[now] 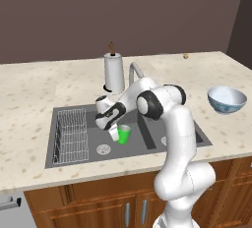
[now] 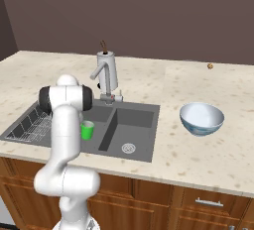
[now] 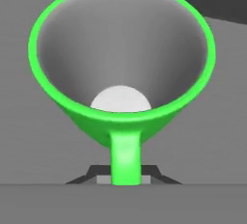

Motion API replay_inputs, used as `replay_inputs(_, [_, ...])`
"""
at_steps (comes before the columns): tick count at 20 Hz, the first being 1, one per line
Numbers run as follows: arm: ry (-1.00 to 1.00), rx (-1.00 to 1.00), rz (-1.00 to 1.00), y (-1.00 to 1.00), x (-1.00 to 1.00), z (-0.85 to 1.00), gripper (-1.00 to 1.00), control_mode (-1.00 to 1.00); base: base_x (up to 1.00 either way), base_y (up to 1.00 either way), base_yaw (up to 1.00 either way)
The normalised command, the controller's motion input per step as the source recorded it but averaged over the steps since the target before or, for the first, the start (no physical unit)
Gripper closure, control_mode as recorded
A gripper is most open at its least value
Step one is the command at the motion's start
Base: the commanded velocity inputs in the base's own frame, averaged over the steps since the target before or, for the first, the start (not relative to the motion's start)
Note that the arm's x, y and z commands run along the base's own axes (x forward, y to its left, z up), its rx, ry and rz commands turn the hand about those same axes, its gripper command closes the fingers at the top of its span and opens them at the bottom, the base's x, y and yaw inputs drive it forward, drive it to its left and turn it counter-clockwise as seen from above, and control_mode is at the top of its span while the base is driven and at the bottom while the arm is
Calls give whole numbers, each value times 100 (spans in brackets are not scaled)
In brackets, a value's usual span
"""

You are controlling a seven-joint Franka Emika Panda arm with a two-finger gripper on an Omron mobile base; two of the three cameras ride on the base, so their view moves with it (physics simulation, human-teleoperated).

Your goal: Pick the mug and place it in the sink. Pick the bowl and place it in the open cabinet and then close the cabinet.

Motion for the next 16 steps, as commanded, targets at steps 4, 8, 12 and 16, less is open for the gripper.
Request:
replay_inputs(4, [-6,-13,-8,34,1,-30,-100,-100,0,0,0])
replay_inputs(8, [-3,-12,-10,37,4,-19,-100,-100,0,0,0])
replay_inputs(12, [-11,-8,-8,16,-25,14,-100,-100,0,0,0])
replay_inputs(16, [-2,-2,-8,5,-21,43,-100,-100,0,0,0])
